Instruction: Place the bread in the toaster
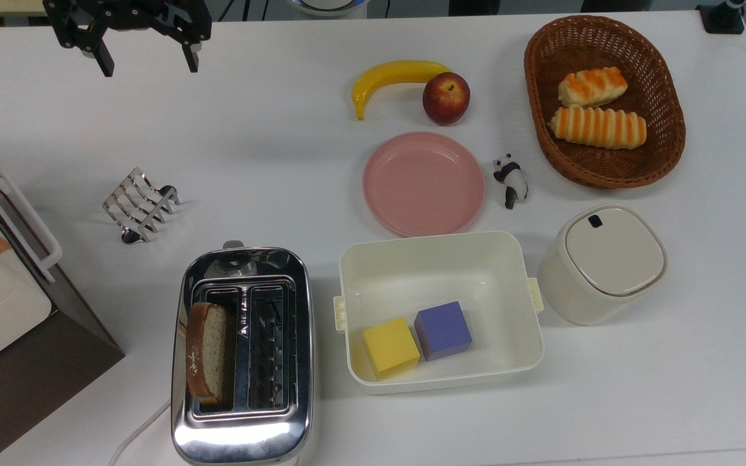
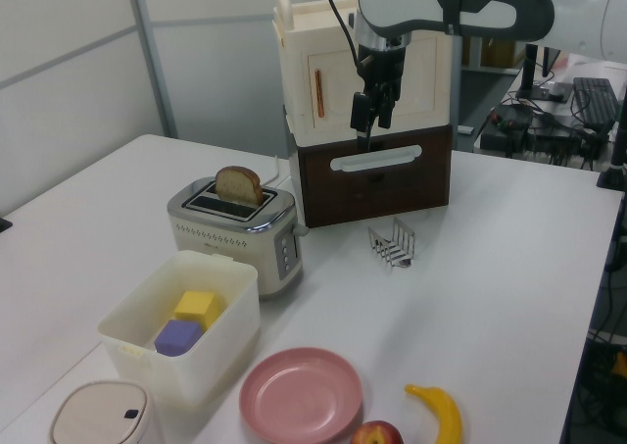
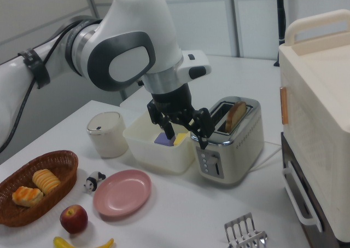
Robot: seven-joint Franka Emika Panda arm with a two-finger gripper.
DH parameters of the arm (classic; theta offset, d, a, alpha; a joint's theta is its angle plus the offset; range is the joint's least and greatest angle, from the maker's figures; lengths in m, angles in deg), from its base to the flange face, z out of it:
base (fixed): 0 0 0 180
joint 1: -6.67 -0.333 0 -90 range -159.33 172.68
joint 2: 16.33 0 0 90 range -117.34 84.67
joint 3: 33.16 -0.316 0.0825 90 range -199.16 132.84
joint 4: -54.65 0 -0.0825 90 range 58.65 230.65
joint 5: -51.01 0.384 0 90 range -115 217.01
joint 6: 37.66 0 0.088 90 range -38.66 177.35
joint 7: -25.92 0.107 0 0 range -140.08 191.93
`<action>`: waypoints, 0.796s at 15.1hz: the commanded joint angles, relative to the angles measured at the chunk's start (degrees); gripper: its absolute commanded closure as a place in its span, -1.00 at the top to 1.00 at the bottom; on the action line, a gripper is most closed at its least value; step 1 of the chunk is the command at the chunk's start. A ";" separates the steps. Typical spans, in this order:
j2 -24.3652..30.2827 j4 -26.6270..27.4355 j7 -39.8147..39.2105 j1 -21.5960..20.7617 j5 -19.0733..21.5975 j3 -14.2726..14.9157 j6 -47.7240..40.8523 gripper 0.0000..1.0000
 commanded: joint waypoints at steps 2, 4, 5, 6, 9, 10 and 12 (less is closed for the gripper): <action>0.90 1.83 5.82 -1.13 -0.93 -0.02 -0.53 1.00; 0.64 1.74 7.50 -1.91 -0.93 0.33 0.00 1.00; 0.64 1.74 7.51 -2.79 -0.93 0.68 0.00 1.00; 0.64 1.74 7.59 -3.67 -1.10 1.64 0.00 1.00; 0.46 1.83 9.52 -9.37 -0.93 6.29 -0.09 1.00; 0.38 1.92 11.10 -10.87 -0.93 7.52 0.00 1.00; 0.20 1.92 12.60 -11.58 -1.02 7.71 0.00 1.00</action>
